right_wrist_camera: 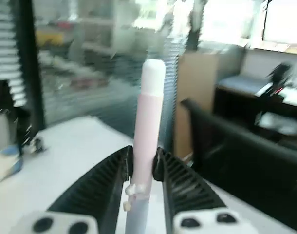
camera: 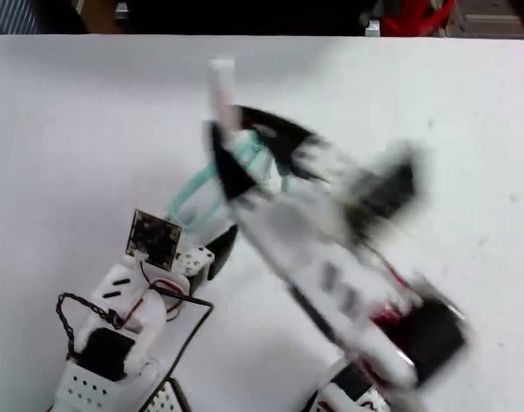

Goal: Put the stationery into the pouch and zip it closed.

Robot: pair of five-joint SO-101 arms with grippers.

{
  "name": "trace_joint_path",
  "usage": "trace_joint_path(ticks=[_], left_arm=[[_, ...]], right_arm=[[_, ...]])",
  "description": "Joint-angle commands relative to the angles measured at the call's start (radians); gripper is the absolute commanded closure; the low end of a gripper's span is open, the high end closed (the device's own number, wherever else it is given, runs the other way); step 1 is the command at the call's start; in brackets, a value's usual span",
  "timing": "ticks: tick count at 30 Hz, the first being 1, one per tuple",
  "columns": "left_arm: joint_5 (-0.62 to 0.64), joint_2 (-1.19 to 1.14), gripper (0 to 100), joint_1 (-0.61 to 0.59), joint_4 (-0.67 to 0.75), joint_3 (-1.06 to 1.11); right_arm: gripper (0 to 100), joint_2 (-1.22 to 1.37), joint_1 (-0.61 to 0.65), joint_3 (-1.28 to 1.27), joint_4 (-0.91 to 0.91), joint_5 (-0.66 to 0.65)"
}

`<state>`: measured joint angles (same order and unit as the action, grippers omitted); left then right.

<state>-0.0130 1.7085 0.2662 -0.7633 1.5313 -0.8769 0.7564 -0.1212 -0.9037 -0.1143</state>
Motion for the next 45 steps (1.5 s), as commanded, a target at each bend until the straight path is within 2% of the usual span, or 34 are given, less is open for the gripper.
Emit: trace_joint_path(ticks=[1, 7, 15, 27, 29, 33, 35, 40, 45], left_arm=[[0.011, 0.01, 75, -0.007, -0.005, -0.009], [0.009, 0.01, 75, -0.007, -0.003, -0.009], [0.008, 0.01, 75, -0.007, -0.002, -0.009], [0.006, 0.01, 75, -0.007, -0.002, -0.011], [0.006, 0.01, 75, -0.007, -0.002, -0.011], [0.006, 0.01, 75, -0.007, -0.002, -0.011], [0.006, 0.01, 75, -0.007, -0.002, -0.011], [0.006, 0.01, 75, -0.007, -0.002, -0.011], [0.005, 0.01, 75, -0.008, -0.002, -0.011]], right_arm=[[98.1, 0.154, 0.084, 0.049, 0.028, 0.017], [98.1, 0.171, 0.054, 0.041, 0.124, 0.02], [98.1, 0.174, 0.056, -0.015, 0.191, 0.103], [97.6, 0.045, 0.056, -0.353, 0.248, 0.095], [93.7, -0.001, 0.044, -0.371, 0.216, 0.092], [71.5, -0.045, 0.007, -0.376, 0.076, 0.028], [69.4, -0.059, -0.03, -0.364, 0.031, 0.014], [73.8, -0.114, -0.168, -0.25, -0.041, 0.015], [74.0, -0.082, -0.406, -0.167, -0.174, 0.008]])
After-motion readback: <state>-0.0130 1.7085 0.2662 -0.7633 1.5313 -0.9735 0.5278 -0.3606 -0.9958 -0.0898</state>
